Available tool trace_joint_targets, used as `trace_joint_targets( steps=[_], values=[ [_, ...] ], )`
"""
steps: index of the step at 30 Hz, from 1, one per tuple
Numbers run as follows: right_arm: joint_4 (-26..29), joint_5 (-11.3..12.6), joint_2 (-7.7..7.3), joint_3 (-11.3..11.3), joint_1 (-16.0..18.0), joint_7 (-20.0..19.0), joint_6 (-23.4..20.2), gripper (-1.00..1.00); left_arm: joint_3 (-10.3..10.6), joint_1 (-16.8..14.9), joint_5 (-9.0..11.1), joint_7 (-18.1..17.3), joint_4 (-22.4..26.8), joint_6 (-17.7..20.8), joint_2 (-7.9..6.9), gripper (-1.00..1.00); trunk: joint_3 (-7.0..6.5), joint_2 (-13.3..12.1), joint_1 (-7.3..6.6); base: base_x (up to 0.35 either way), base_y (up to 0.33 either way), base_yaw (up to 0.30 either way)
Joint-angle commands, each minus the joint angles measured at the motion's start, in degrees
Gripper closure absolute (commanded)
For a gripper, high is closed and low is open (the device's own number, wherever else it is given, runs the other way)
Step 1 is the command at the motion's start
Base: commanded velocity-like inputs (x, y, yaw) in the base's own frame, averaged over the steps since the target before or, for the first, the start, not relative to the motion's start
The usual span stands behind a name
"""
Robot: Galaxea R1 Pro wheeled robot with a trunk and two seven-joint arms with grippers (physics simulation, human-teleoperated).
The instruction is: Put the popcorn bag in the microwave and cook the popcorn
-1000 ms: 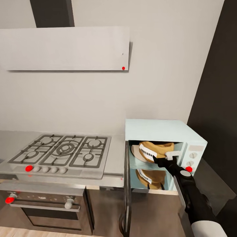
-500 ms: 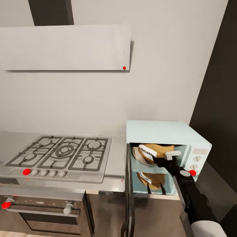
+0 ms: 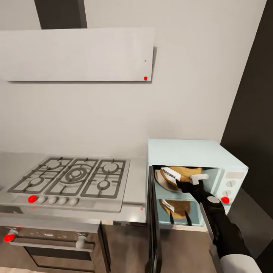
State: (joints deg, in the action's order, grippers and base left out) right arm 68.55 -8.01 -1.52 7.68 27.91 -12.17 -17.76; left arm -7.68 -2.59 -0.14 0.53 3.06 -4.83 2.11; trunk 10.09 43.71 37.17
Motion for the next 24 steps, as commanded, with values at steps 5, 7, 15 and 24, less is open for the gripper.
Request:
trace_joint_targets(
  steps=[5,7,15,24],
  values=[
    [0.10,-0.47,0.02,0.14,0.04,-0.48,-0.26,-1.00,-0.24,-0.04,-0.13,0.08,-0.07,-0.19,0.03,-1.00,0.09,0.07,0.03,0.129,0.038,0.000],
    [0.10,-0.44,0.02,0.14,0.06,-0.50,-0.26,-1.00,-0.23,-0.04,-0.12,0.08,-0.07,-0.18,0.01,-1.00,0.09,0.07,0.03,0.010,0.003,0.000],
    [0.10,-0.34,0.02,0.21,0.04,-0.57,-0.26,-1.00,-0.23,-0.04,-0.03,0.08,-0.07,-0.18,0.06,-1.00,0.09,0.07,0.03,-0.016,0.000,0.000],
    [0.09,-0.34,-0.03,0.31,0.04,-0.57,-0.26,-1.00,-0.23,-0.04,0.03,0.09,-0.07,-0.20,0.06,-1.00,0.09,0.07,0.03,-0.116,0.000,0.000]
  ],
)
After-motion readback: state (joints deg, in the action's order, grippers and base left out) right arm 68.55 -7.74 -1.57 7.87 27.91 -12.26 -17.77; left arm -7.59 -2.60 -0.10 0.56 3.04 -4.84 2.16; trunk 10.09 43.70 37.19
